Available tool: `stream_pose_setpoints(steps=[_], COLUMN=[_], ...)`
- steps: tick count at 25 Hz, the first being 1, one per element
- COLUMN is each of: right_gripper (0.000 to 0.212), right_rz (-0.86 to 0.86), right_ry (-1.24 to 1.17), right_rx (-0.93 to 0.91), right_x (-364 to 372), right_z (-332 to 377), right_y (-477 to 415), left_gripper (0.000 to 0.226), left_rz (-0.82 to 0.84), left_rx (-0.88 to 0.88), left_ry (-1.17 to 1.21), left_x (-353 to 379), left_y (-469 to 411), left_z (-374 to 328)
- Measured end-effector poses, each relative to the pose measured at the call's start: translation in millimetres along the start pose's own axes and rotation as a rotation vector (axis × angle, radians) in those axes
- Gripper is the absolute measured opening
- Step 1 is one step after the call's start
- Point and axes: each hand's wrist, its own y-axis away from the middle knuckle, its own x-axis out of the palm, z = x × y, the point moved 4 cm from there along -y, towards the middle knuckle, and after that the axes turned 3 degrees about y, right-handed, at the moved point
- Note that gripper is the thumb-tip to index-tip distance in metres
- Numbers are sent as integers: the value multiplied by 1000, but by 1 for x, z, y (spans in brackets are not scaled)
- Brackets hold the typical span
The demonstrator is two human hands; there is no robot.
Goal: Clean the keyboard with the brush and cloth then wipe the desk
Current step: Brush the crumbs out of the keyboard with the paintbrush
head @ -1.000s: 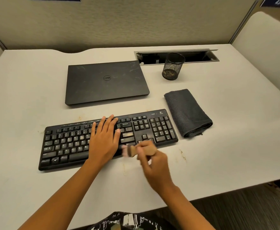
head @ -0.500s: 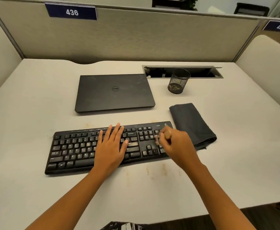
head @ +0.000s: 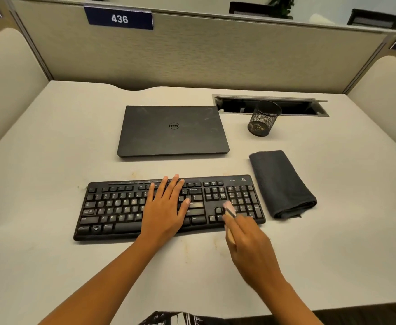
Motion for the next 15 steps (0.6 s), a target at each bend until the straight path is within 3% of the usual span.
stream_pose_setpoints(steps=[3,7,11,15], right_gripper=[66,28,41,30], right_rz=[37,-23,-15,-6], right_ry=[56,75,66,115], right_rx=[-21,41,110,53], right_x=[0,19,26,9], right_z=[11,0,-4,20], right_y=[23,-14,-40,-1], left_gripper=[72,72,69,68], left_rz=[-9,-22,-25,-28], left_rx=[-3,1,3,-1], left_ry=[3,15,10,5], left_x=[-1,-1,1,2], left_y=[0,0,0,-1], left_z=[0,1,2,2])
